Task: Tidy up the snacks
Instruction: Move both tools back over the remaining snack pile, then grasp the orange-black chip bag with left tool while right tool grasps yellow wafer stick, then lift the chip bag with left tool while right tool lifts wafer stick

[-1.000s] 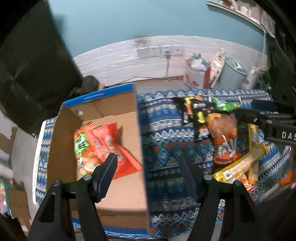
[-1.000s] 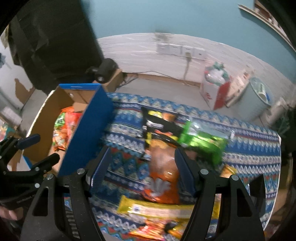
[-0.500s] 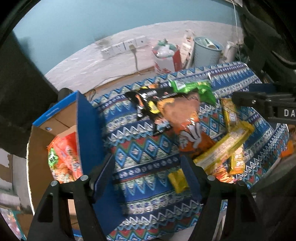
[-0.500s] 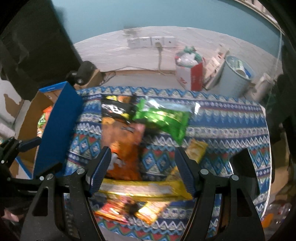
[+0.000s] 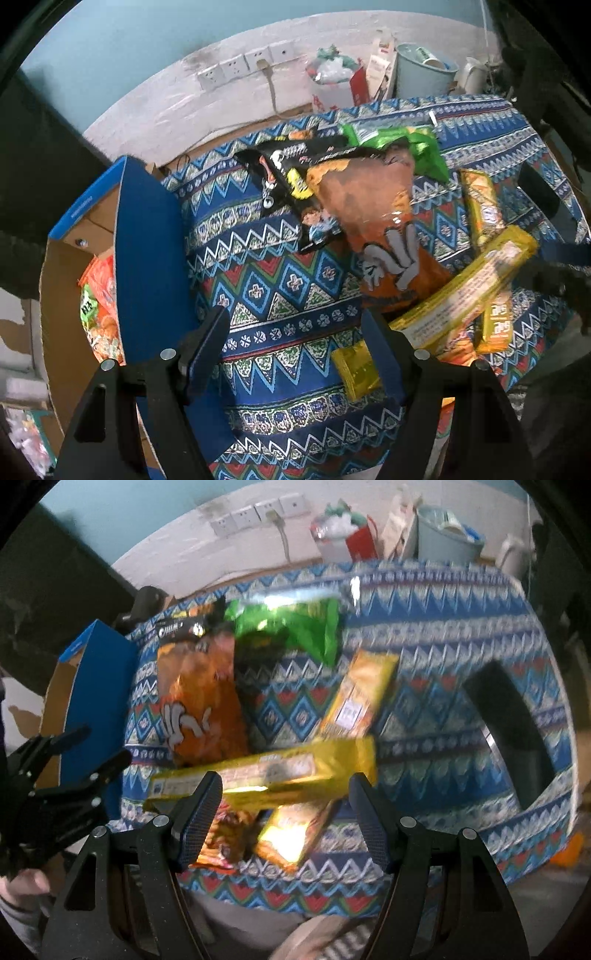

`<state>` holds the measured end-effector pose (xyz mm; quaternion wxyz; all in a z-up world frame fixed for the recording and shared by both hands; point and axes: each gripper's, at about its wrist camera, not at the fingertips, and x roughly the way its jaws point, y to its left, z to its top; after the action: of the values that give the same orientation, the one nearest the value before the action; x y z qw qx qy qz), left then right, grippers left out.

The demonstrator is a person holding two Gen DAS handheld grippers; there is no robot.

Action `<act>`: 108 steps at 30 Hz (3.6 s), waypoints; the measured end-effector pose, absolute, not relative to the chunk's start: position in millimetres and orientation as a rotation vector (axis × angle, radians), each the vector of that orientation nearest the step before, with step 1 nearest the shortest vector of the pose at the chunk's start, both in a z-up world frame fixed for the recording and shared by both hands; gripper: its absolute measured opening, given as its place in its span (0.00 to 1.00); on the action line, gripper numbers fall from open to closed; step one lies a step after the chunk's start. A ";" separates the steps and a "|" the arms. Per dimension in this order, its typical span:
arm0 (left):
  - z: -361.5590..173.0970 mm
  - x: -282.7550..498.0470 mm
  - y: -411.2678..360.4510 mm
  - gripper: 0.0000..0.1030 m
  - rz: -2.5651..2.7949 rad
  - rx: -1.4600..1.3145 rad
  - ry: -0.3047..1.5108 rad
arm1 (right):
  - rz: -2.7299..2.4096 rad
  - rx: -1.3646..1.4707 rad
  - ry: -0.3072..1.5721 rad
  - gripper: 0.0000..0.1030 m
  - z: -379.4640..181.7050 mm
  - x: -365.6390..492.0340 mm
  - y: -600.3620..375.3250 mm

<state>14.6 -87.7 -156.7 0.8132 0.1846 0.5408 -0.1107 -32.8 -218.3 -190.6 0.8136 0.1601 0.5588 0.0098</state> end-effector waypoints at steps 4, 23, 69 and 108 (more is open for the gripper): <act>-163.2 17.8 -81.8 0.73 -0.217 0.387 1.170 | 0.038 0.412 1.232 0.68 -206.2 -32.1 -209.9; -170.8 24.4 -58.4 0.73 -0.206 0.299 1.219 | -0.012 0.532 1.280 0.68 -251.9 23.9 -192.3; -179.9 67.9 -133.8 0.84 -0.228 0.116 1.284 | -0.240 0.246 1.254 0.67 -240.2 6.4 -304.8; -172.5 38.5 -139.7 0.39 -0.313 0.190 1.213 | -0.221 0.050 1.154 0.28 -207.7 -20.7 -322.0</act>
<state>38.5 -139.7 -172.5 0.8059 0.0887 0.5669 -0.1463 -20.7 -322.0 -207.7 0.8322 0.0235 0.5442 -0.1041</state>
